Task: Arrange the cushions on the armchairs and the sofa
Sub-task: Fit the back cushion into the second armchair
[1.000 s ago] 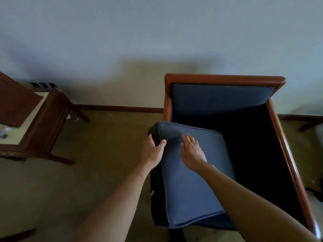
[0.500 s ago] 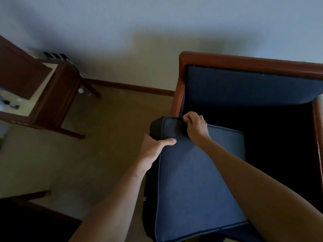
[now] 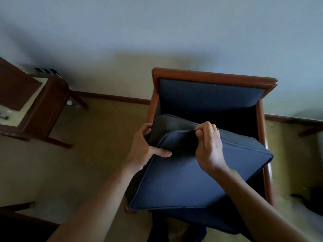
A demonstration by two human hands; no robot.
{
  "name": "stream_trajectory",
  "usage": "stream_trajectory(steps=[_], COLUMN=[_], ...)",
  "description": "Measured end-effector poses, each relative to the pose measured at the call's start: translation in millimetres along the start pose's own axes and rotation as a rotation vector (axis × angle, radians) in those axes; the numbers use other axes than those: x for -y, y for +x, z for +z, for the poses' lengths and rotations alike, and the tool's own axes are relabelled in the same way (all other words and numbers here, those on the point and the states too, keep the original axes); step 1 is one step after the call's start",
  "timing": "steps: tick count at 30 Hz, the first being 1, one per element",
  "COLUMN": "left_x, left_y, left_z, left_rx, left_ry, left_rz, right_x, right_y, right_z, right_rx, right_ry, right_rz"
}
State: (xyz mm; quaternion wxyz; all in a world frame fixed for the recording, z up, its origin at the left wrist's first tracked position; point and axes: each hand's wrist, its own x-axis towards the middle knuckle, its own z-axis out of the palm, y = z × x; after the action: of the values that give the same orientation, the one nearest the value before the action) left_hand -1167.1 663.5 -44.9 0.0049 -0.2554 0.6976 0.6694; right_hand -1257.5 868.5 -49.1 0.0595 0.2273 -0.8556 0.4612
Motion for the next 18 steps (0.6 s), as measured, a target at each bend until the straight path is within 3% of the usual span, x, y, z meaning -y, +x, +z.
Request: stream_trajectory(steps=[4, 8, 12, 15, 18], left_x=[-6, 11, 14, 5, 5], left_y=[-7, -26, -51, -58, -54], left_z=[14, 27, 28, 50, 71], left_rx=[0.086, 0.140, 0.185, -0.028, -0.262], left_ry=[0.072, 0.325, 0.174, -0.039, -0.039], left_rz=[0.091, 0.044, 0.082, 0.105, 0.101], right_x=[2, -13, -14, -26, -64], right_y=[-20, -49, -55, -50, -40], right_z=[-30, -26, -25, -43, -70], right_rx=[-0.027, 0.119, 0.154, 0.156, 0.151], right_ry=[-0.106, -0.165, -0.182, -0.166, -0.292], right_rz=[-0.097, -0.141, -0.137, -0.079, 0.149])
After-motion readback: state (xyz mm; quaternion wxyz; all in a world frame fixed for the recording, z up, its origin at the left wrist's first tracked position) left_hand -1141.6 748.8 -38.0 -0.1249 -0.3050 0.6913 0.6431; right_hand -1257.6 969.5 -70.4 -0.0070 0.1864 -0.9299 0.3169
